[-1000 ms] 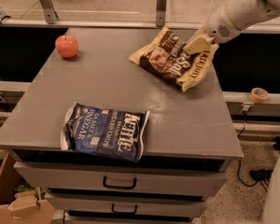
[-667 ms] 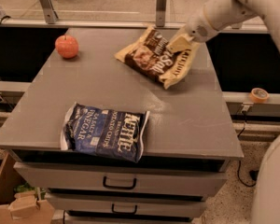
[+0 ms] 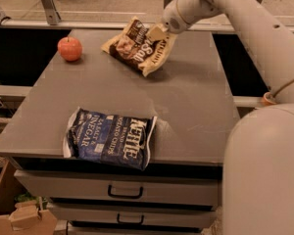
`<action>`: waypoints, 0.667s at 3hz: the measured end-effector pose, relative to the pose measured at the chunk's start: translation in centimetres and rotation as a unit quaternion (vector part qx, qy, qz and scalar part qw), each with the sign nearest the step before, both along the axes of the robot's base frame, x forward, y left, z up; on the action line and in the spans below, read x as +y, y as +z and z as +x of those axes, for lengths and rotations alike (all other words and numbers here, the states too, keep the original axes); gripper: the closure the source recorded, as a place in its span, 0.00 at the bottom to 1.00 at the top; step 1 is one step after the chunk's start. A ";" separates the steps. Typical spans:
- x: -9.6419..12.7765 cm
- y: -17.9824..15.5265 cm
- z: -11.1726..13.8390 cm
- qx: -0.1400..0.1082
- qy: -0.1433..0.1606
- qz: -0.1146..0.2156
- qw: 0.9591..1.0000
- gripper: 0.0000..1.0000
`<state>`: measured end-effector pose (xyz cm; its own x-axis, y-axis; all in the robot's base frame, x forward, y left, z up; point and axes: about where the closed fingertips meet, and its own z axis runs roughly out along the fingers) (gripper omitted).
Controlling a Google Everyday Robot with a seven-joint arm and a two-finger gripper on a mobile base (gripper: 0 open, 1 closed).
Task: Move brown chip bag near apple
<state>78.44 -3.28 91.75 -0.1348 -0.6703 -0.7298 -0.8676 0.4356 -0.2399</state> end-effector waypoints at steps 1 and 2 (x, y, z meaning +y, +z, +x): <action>2.5 0.8 1.9 -0.010 -0.010 0.020 1.000 1.00; 5.7 0.4 2.9 -0.002 -0.014 0.040 0.999 1.00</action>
Offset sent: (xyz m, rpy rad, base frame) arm 0.0385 0.0899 0.0037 0.1297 0.0071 -0.0512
